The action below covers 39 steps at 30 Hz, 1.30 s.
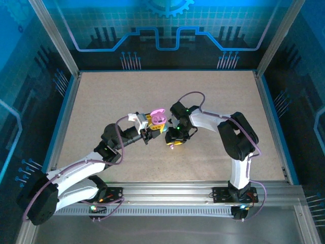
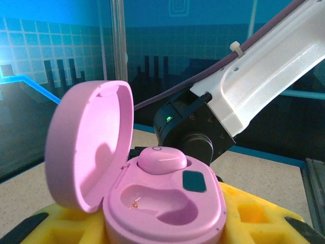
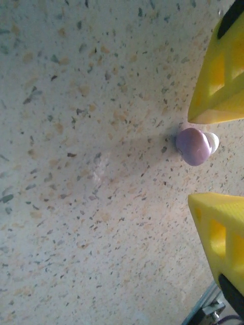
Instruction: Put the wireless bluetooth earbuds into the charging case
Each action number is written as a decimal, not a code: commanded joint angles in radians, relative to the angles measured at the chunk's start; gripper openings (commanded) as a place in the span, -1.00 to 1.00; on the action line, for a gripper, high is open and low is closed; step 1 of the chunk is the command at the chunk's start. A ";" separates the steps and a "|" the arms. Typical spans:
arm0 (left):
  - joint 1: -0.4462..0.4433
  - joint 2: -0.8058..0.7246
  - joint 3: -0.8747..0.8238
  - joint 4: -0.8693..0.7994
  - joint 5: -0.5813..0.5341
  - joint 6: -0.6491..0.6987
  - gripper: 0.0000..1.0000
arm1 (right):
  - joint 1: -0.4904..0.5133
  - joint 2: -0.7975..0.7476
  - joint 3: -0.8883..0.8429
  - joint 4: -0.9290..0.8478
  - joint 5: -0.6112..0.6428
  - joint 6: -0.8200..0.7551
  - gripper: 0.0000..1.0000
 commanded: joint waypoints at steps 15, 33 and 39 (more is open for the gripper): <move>-0.006 -0.035 -0.018 0.023 -0.023 0.032 -0.25 | 0.045 0.054 0.065 -0.054 0.051 0.053 -0.34; -0.005 -0.033 -0.017 0.025 -0.024 0.031 -0.25 | 0.075 0.105 0.143 -0.149 0.134 0.002 -0.46; -0.006 -0.035 -0.017 0.025 -0.024 0.030 -0.25 | 0.088 0.121 0.168 -0.185 0.166 -0.019 -0.47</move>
